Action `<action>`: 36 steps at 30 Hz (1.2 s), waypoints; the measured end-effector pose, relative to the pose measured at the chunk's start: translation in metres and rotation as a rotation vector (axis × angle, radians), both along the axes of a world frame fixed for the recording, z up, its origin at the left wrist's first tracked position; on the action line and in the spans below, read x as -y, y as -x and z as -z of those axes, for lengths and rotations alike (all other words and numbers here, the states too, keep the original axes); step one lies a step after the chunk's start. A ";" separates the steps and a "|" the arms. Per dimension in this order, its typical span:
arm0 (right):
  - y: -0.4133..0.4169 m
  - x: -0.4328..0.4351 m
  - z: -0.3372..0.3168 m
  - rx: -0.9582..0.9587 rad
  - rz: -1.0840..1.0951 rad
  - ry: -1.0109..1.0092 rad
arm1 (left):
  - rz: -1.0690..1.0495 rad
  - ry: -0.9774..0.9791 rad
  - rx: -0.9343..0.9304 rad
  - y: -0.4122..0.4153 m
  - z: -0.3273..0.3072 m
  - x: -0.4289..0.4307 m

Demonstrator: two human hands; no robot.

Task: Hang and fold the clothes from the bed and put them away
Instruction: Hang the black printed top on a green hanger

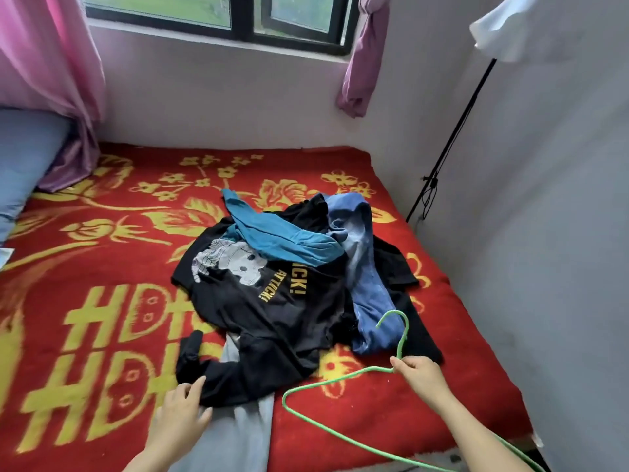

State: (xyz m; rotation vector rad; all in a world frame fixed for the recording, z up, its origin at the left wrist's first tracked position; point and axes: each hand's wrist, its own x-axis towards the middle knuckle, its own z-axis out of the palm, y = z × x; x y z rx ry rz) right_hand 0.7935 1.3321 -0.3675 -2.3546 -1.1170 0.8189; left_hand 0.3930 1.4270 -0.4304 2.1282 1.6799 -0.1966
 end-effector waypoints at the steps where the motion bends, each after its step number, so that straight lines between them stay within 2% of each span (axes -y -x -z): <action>1: -0.014 -0.011 0.009 0.004 -0.040 0.036 | -0.026 0.020 -0.016 -0.011 0.003 -0.002; 7: -0.072 -0.070 0.056 0.095 -0.223 0.276 | -0.002 0.130 -0.145 -0.084 0.024 -0.003; 11: -0.096 -0.101 0.077 0.262 -0.364 0.364 | 0.014 0.155 -0.175 -0.108 0.030 -0.009; 13: -0.101 -0.115 0.089 0.423 -0.414 0.382 | -0.017 0.137 -0.197 -0.116 0.029 -0.019; 15: -0.102 -0.125 0.102 0.607 -0.374 0.423 | -0.083 0.124 -0.196 -0.122 0.027 -0.033; 17: -0.099 -0.135 0.114 0.614 -0.303 0.455 | -0.150 0.127 -0.178 -0.128 0.025 -0.045; 20: -0.078 -0.156 0.130 0.518 -0.447 0.434 | -0.207 0.135 -0.133 -0.134 0.029 -0.055; 23: -0.045 -0.174 0.146 0.236 -0.473 0.419 | -0.219 0.154 -0.102 -0.137 0.030 -0.055; 27: -0.016 -0.196 0.167 -0.186 -0.192 0.420 | -0.239 0.169 -0.056 -0.131 0.033 -0.054; 34: -0.010 -0.222 0.193 -0.633 0.378 0.308 | -0.296 0.190 -0.069 -0.100 0.035 -0.055; 36: -0.007 -0.228 0.200 -0.690 0.444 0.309 | -0.369 0.204 -0.048 -0.089 0.036 -0.053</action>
